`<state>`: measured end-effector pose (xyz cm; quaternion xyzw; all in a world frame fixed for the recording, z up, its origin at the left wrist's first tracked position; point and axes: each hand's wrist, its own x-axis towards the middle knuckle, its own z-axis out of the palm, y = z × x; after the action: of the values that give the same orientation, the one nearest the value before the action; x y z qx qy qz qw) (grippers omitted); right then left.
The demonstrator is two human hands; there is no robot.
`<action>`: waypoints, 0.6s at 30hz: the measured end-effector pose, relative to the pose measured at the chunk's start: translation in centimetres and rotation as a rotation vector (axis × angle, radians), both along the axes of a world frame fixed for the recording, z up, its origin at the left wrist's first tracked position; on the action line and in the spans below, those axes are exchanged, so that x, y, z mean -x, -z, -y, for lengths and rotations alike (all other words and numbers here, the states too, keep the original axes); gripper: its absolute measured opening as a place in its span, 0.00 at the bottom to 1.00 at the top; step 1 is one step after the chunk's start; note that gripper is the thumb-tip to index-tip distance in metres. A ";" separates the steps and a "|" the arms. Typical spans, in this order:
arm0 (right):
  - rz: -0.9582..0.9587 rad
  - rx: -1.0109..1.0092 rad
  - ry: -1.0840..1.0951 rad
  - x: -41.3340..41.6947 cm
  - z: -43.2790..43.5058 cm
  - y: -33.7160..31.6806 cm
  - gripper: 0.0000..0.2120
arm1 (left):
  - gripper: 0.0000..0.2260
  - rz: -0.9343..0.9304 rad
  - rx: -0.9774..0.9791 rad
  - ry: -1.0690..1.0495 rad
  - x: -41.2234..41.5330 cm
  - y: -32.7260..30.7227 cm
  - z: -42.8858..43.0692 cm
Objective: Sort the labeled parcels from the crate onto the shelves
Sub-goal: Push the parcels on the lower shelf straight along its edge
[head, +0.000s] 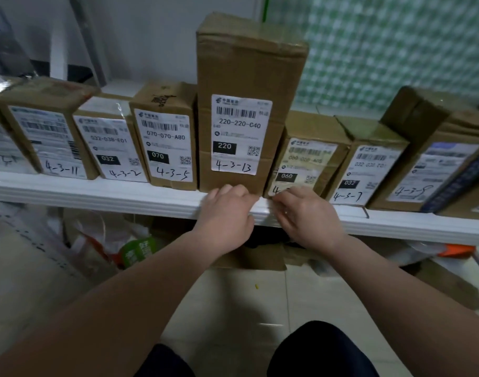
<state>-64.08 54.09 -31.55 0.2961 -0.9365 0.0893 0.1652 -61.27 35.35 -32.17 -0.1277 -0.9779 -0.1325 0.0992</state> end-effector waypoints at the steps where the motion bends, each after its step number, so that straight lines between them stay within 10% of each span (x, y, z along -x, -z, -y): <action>1: -0.011 0.003 -0.002 0.1 0.1 0.2 0.07 | 0.20 -0.008 0.007 -0.017 0.1 0.1 -0.1; 18: 0.019 0.006 0.397 -0.2 -5.2 0.5 0.12 | 0.16 0.002 -0.038 0.149 1.6 0.7 -4.3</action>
<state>-63.89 59.29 -32.07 0.1045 -0.9778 0.0605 0.1715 -62.82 39.65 -32.83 -0.1983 -0.9630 -0.1582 0.0905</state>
